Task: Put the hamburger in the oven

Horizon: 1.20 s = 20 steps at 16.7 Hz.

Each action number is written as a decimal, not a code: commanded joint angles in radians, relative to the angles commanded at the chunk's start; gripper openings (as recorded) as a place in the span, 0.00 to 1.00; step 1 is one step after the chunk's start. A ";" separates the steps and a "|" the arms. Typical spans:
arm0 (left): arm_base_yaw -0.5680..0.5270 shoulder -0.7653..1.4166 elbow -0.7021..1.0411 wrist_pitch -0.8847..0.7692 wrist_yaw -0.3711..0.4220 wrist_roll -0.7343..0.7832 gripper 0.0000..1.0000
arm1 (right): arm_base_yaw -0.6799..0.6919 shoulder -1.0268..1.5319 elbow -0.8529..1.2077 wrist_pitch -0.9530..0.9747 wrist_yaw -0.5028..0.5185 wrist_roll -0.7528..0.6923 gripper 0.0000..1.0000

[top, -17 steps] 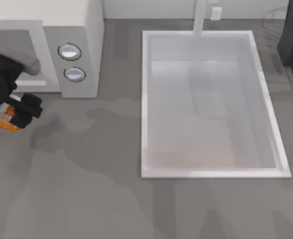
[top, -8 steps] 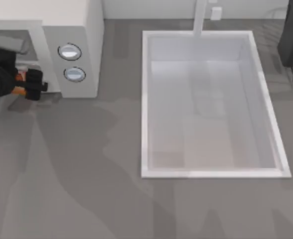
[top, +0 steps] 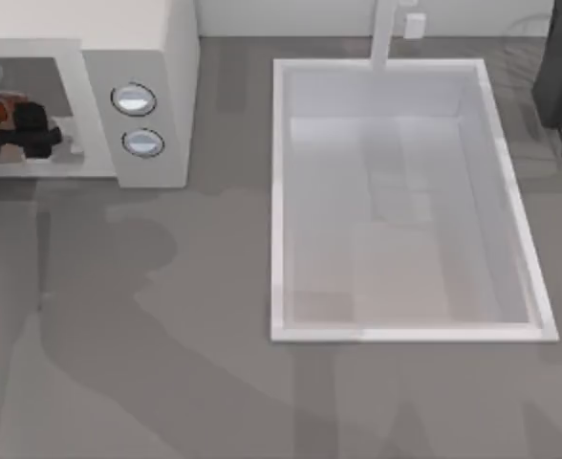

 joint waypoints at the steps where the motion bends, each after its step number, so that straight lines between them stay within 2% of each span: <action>1: 0.002 0.005 -0.005 0.018 0.002 -0.006 0.00 | 0.000 0.000 0.000 0.000 0.000 0.000 1.00; 7: -0.004 0.005 -0.008 0.022 0.003 -0.006 0.00 | 0.000 0.000 0.000 0.000 0.000 0.000 1.00; 10: -0.005 0.053 0.060 -0.008 -0.002 -0.009 0.00 | 0.000 0.000 0.000 0.000 0.000 0.000 1.00; 20: -0.033 0.386 0.708 -0.270 -0.028 -0.024 0.00 | 0.000 0.000 0.000 0.000 0.000 0.000 1.00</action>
